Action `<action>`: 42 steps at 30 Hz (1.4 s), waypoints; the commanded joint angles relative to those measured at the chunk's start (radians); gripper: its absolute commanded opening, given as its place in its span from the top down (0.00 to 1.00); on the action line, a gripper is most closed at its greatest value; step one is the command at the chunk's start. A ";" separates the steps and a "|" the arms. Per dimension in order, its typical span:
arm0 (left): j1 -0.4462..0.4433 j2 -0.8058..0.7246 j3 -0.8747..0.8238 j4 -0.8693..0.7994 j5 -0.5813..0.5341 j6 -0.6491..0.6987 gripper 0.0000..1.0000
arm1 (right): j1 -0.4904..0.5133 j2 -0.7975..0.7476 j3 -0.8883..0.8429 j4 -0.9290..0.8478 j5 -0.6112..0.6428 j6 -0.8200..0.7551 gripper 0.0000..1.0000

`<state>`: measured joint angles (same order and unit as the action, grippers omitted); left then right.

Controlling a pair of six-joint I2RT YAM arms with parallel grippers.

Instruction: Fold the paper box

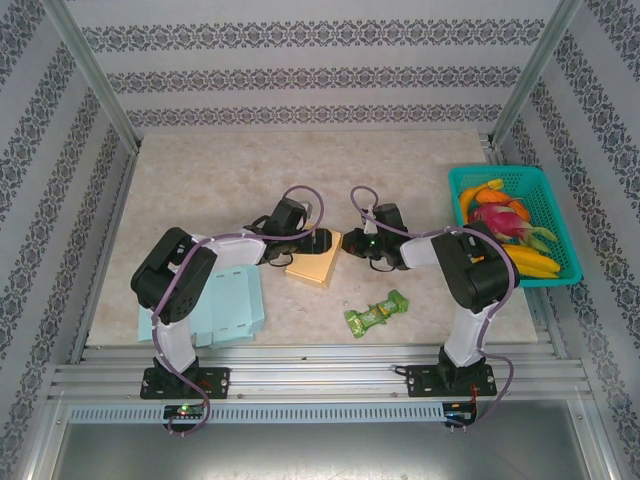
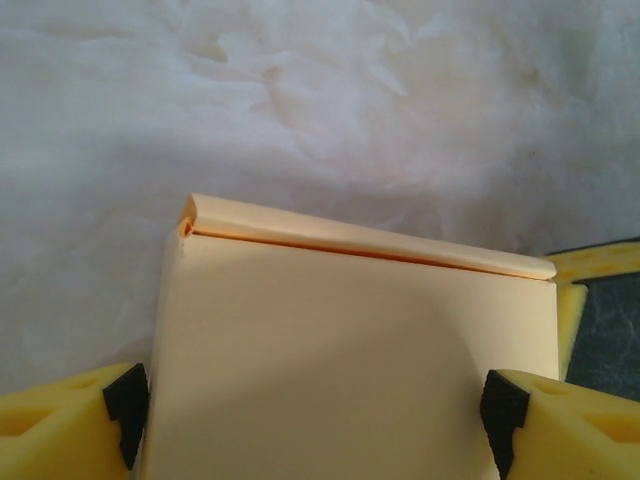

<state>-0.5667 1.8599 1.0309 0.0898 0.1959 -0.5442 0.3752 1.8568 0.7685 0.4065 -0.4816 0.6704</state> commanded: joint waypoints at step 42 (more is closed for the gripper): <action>-0.148 -0.313 -0.354 0.028 -0.174 -0.246 0.08 | 0.251 -0.109 -0.202 0.059 0.035 -0.028 0.96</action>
<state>-0.6926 1.5337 0.6651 0.1127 0.0471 -0.7517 0.5835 1.7039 0.5728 0.4393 -0.4469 0.6155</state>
